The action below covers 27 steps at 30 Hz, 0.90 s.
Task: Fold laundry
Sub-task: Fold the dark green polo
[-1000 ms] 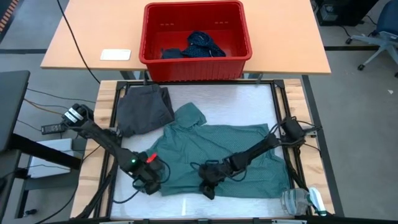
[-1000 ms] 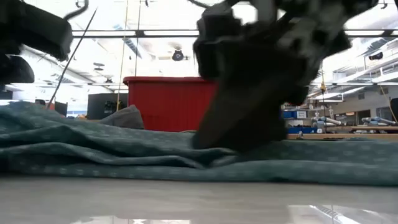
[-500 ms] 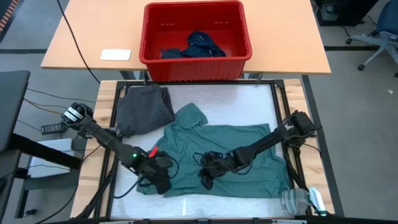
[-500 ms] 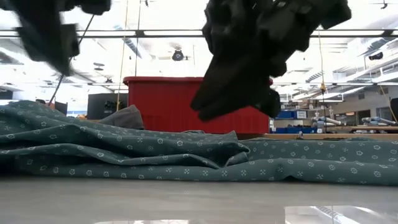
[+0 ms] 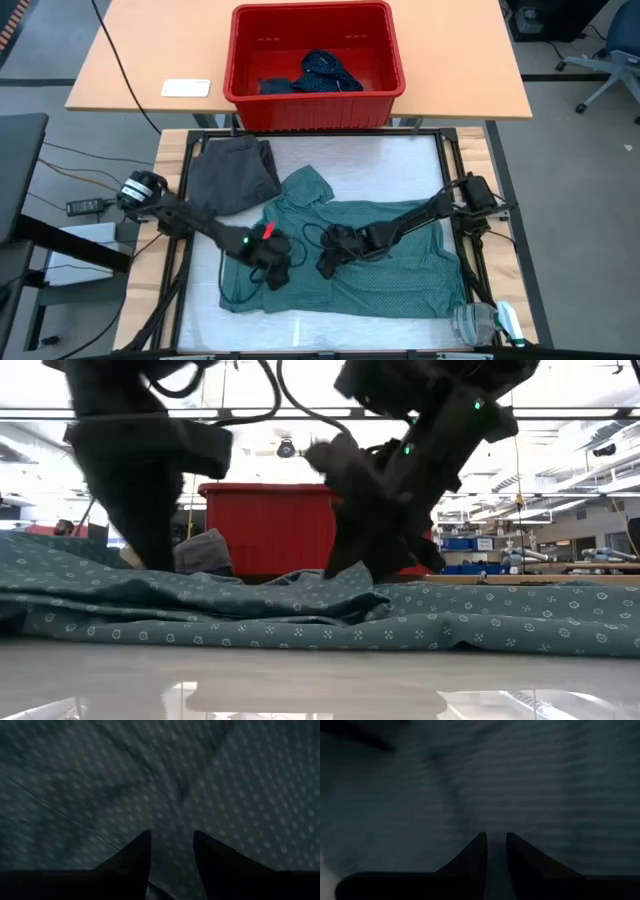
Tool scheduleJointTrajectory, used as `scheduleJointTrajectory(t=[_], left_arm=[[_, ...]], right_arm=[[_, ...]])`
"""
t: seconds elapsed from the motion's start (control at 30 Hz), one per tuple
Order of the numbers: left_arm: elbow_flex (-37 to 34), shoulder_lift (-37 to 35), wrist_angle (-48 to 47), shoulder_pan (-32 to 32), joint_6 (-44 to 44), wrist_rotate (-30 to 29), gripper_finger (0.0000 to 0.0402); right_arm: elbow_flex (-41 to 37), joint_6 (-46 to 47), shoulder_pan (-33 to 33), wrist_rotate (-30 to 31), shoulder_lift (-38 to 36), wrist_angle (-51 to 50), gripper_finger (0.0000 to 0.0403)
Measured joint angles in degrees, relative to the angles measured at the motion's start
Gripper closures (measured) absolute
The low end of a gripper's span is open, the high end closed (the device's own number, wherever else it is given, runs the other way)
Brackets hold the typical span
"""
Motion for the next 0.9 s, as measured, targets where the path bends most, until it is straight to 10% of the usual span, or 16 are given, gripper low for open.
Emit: scheduleJointTrajectory(t=[0.13, 0.5, 0.9], left_arm=[[0.0, -2.0, -0.8, 2.7, 3.5, 0.3, 0.0249], [0.0, -9.9, -2.3, -5.3, 3.8, 4.7, 0.0249], [-10.6, -3.9, 3.7, -9.2, -5.3, 11.9, 0.0249]], right_arm=[[0.0, -0.5, -0.3, 6.1, -1.0, -2.0, 0.0322], [0.1, 1.8, 7.5, -9.8, -5.4, -4.1, 0.0324], [-0.1, 0.6, 6.6, -13.1, -0.1, 1.0, 0.0325]])
